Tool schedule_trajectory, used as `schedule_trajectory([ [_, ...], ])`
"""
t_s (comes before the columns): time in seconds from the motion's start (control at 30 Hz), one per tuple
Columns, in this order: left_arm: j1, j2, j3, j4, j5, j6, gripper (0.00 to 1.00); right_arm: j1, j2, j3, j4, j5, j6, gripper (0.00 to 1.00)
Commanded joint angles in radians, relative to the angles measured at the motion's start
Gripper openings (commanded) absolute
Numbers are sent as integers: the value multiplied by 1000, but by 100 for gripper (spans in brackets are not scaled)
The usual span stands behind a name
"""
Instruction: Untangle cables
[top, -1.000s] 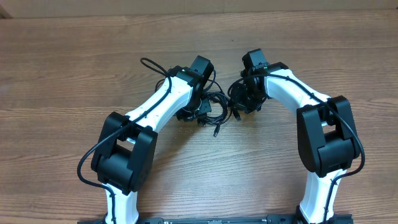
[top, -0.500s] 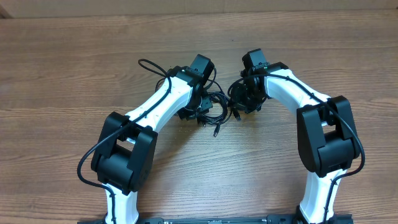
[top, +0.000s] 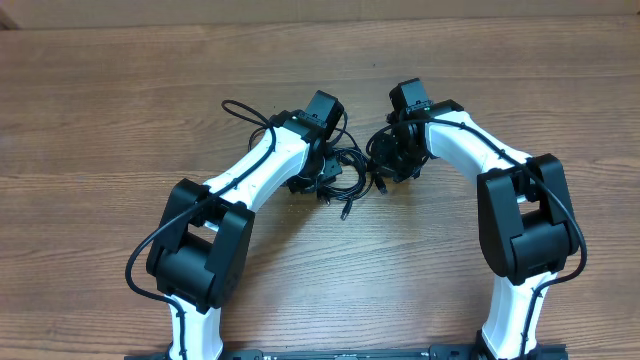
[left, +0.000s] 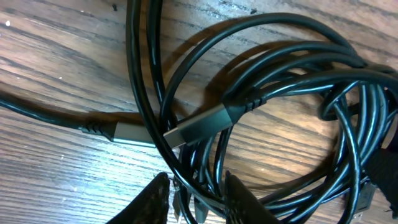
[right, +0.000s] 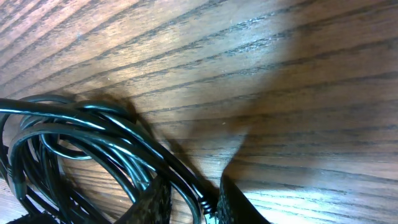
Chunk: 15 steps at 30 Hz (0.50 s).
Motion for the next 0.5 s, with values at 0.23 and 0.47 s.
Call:
schedule_trajectory([
  [0.23, -8, 4, -18, 2, -21, -8, 19, 7, -8, -19, 3, 29, 0, 24],
  [0.47, -6, 4, -18, 2, -19, -8, 15, 7, -8, -19, 3, 29, 0, 24],
])
